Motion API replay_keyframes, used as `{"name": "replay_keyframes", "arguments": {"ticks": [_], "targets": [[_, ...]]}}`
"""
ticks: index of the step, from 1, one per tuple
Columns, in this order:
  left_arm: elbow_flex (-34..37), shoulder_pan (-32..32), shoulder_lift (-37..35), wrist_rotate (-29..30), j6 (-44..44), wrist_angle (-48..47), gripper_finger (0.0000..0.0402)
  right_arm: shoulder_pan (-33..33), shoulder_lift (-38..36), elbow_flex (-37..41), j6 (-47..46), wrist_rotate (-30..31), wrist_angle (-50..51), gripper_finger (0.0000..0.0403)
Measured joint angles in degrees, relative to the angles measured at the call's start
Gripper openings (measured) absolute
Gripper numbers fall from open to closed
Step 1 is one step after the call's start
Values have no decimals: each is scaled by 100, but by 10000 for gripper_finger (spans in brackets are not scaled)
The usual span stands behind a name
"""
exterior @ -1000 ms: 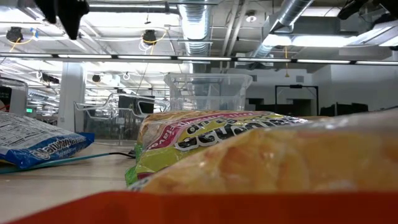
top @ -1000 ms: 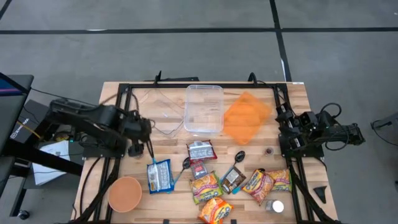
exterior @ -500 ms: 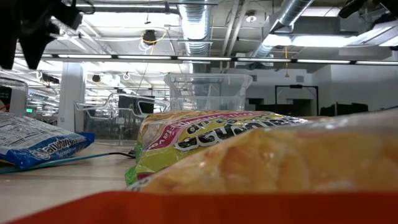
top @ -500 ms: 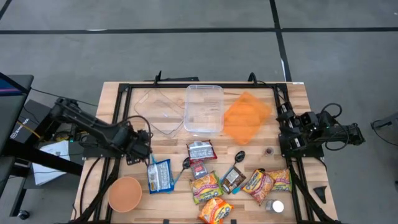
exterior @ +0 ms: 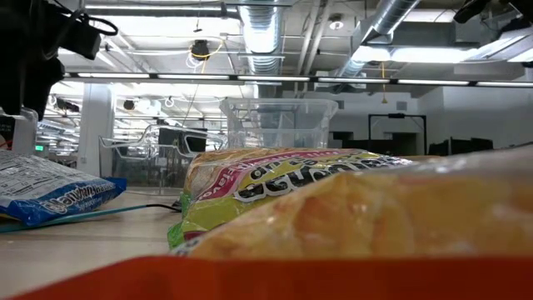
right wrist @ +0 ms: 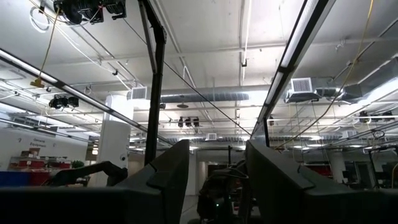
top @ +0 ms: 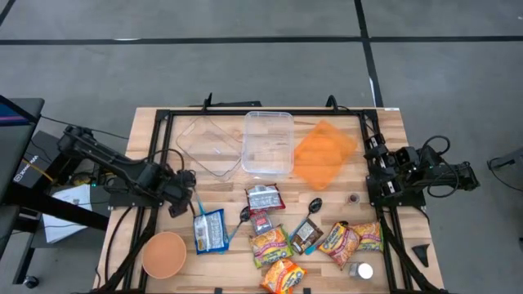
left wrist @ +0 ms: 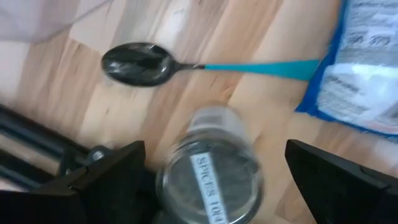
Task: Pick & Place Food Item
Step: Put the golden seasoning bottle into the transparent bin
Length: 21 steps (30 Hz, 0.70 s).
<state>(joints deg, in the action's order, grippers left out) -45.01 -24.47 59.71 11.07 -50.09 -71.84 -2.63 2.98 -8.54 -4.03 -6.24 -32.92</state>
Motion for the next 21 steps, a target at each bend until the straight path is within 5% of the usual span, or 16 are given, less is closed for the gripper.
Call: {"name": "replay_keyframes", "arguments": {"ticks": [11, 21], "targets": [[4, 49, 99, -19, -277, -36, 360, 0, 0, 0, 0, 2, -1, 154], [1, 238, 610, -632, -287, -36, 331, 0, 0, 0, 0, 2, 5, 154]]}}
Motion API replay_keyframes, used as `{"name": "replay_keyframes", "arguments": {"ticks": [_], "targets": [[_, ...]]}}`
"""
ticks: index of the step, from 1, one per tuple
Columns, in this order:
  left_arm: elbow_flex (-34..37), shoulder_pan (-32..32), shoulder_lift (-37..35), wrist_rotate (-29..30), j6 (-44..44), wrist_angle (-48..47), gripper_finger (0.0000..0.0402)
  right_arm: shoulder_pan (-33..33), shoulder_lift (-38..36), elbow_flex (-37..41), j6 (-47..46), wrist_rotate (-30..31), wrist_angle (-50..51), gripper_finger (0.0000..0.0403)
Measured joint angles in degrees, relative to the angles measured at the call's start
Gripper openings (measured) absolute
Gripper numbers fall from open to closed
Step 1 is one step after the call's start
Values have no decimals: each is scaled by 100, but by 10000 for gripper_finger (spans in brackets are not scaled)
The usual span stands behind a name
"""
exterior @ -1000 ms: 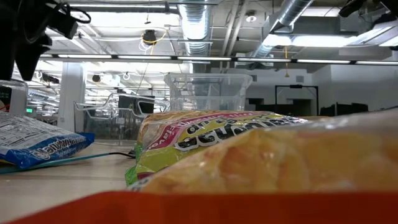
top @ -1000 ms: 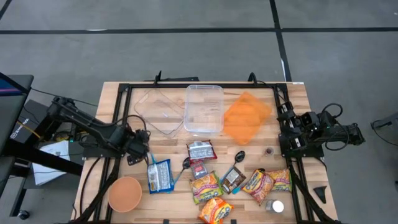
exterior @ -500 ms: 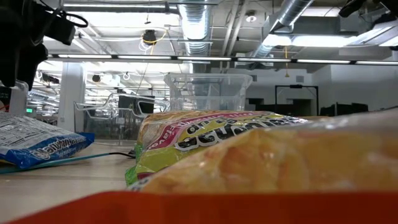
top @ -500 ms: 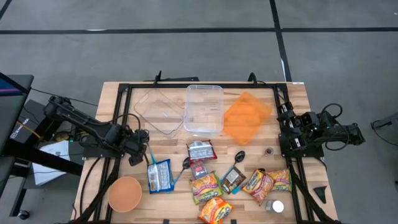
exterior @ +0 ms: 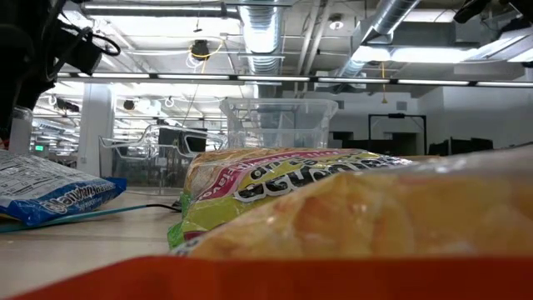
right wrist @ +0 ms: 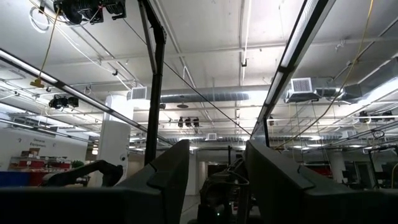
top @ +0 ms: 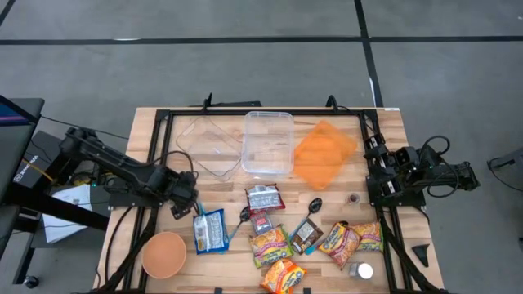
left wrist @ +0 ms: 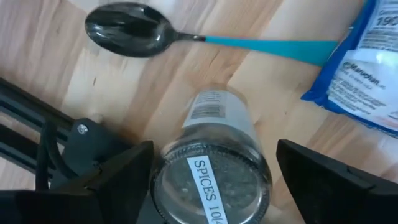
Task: Pick & Place Food Item
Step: Put the golden seasoning bottle into the transparent bin
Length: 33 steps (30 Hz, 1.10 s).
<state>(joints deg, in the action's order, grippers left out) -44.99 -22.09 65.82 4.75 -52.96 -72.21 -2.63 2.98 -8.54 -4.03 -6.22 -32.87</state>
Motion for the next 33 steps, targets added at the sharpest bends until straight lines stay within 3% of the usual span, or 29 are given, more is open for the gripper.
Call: {"name": "replay_keyframes", "arguments": {"ticks": [8, 21, 30, 33], "targets": [[0, 4, 288, -275, 191, 581, 335, -1, 0, 0, 0, 0, 8, 154], [0, 2, 337, -524, 427, 219, 333, -1, 0, 0, 0, 0, 10, 154], [-4, 2, 331, -537, 412, 212, 275, -1, 0, 0, 0, 0, 10, 154], [-7, 2, 331, -546, 294, 210, 273, 0, 0, 0, 0, 0, 10, 154]]}}
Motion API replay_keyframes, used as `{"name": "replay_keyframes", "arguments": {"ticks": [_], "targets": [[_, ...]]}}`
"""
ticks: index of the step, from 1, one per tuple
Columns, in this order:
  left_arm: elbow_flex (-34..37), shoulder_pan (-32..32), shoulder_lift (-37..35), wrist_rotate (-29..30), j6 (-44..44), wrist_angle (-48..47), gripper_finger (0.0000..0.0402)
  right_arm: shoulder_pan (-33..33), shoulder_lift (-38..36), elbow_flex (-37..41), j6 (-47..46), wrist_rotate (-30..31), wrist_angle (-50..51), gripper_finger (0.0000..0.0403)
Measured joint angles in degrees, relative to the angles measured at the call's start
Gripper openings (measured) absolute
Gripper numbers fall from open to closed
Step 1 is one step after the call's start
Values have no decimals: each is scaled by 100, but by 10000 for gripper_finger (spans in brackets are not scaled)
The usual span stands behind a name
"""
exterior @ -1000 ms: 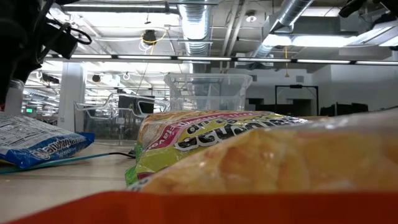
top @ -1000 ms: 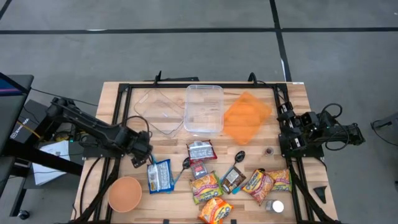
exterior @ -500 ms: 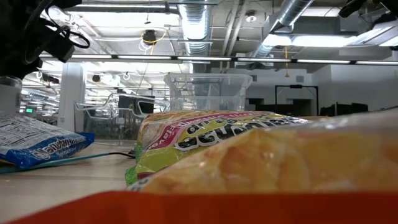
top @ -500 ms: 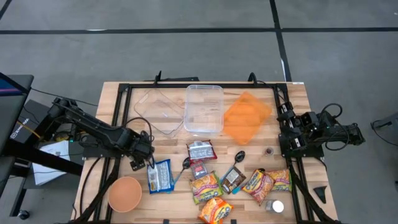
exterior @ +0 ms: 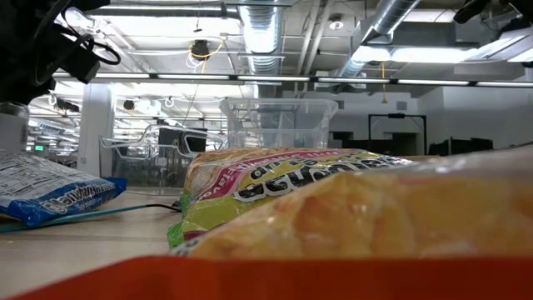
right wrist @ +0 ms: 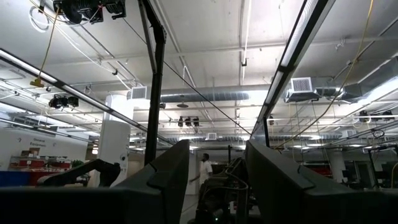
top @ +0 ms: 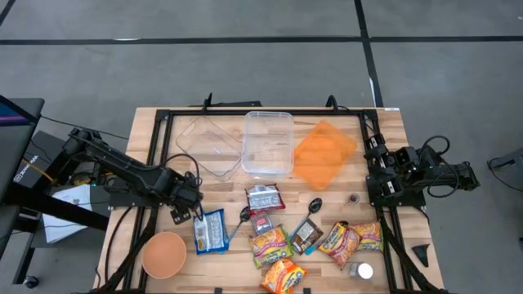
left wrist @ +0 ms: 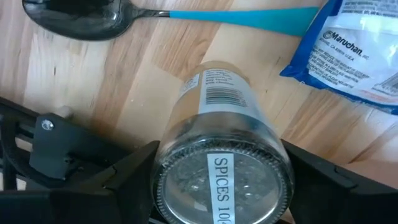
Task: Pick & Place Food Item
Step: Put the golden seasoning bottle into the transparent bin
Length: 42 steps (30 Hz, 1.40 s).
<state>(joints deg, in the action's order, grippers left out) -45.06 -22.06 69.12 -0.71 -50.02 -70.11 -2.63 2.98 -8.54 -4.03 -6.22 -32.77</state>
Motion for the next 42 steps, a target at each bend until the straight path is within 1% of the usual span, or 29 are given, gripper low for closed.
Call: {"name": "replay_keyframes", "arguments": {"ticks": [14, 20, 26, 32, 35, 39, 42], "targets": [[7, 0, -61, 107, -40, 58, 273, 1, 0, 0, 0, 2, 2, 154], [9, -9, -326, 203, 28, 390, 273, 2, 0, 0, 0, 2, 4, 154], [9, -9, -805, 367, 191, 923, 273, 2, 0, 0, 2, 2, 13, 154], [9, -9, -1487, 840, 812, 1985, 273, 2, 0, 0, 26, 2, 65, 154], [9, -9, -1804, 1174, 1318, 2702, 273, 2, 2, 0, 127, 5, 127, 154], [39, -9, -2075, 1685, 2344, 4223, 273, 2, 2, 0, 298, 26, 248, 154], [328, -7, -2125, 1875, 3323, 5823, 273, 2, 2, 0, 456, 26, 319, 154]]}}
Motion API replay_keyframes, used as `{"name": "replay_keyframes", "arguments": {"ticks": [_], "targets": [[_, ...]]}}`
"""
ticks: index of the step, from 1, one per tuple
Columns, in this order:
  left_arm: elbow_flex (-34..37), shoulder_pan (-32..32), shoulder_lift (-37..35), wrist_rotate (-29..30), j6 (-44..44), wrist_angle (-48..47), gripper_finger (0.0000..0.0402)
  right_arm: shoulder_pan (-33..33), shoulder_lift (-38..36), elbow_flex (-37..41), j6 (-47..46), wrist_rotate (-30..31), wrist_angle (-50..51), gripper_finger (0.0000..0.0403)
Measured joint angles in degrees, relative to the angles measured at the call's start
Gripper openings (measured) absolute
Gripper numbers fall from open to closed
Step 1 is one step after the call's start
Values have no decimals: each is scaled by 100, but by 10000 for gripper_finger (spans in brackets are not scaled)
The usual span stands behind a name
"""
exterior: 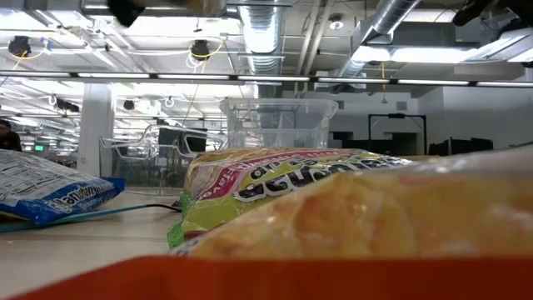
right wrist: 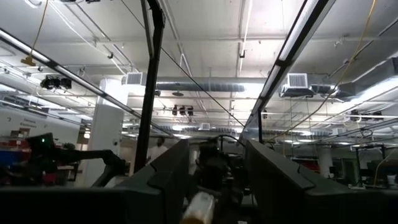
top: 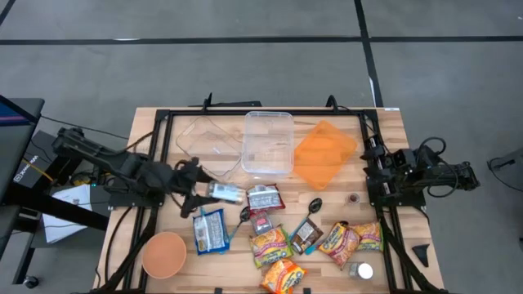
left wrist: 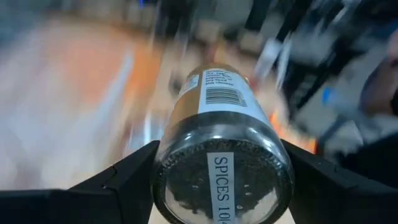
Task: Pick & Place Food Item
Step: Put the golden seasoning bottle into the transparent bin
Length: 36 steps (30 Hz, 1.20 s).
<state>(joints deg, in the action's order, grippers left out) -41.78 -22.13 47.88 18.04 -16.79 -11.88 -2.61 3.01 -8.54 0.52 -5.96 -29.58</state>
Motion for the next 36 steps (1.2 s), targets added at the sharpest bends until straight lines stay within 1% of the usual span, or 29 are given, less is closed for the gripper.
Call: {"name": "replay_keyframes", "arguments": {"ticks": [2, 6, 9, 11, 13, 16, 19, 21, 23, 26, 29, 33, 36], "targets": [[306, 7, 39, 191, 593, 1182, 273, 0, 0, 0, 125, 33, 84, 154], [1022, 9, 341, 607, 1763, 3777, 273, 0, 14, 0, 228, 324, 134, 154], [1476, 134, 767, 564, 2550, 5875, 273, 0, 60, 2, 327, 345, 241, 154], [1668, 317, 1122, 242, 2873, 7242, 273, 0, 157, -2, 443, 345, 189, 154], [1735, 595, 1532, -173, 2990, 8352, 273, 3, 270, 2, 464, 348, 168, 154], [1664, 1026, 2133, -652, 2953, 9547, 273, 11, 527, 0, 554, 353, -13, 155], [1440, 1445, 2670, -1163, 2625, 9992, 273, 11, 885, -62, 596, 466, -66, 164], [1166, 1665, 2973, -1508, 2399, 10034, 273, 11, 1212, -214, 596, 476, -104, 177], [904, 1799, 3242, -1718, 2251, 10084, 273, 11, 1601, -395, 597, 475, -90, 195], [524, 1845, 3610, -1985, 2233, 10087, 273, 11, 2254, -717, 617, 476, -85, 225], [218, 1829, 3829, -2312, 2231, 10132, 273, 11, 2860, -1113, 779, 476, -106, 250], [-33, 1784, 3928, -2578, 2237, 10171, 273, 1, 3797, -1525, 1111, 474, -746, 260], [-133, 1704, 3928, -2629, 2251, 10183, 273, -39, 4430, -1725, 1447, 476, -1255, 260]]}}
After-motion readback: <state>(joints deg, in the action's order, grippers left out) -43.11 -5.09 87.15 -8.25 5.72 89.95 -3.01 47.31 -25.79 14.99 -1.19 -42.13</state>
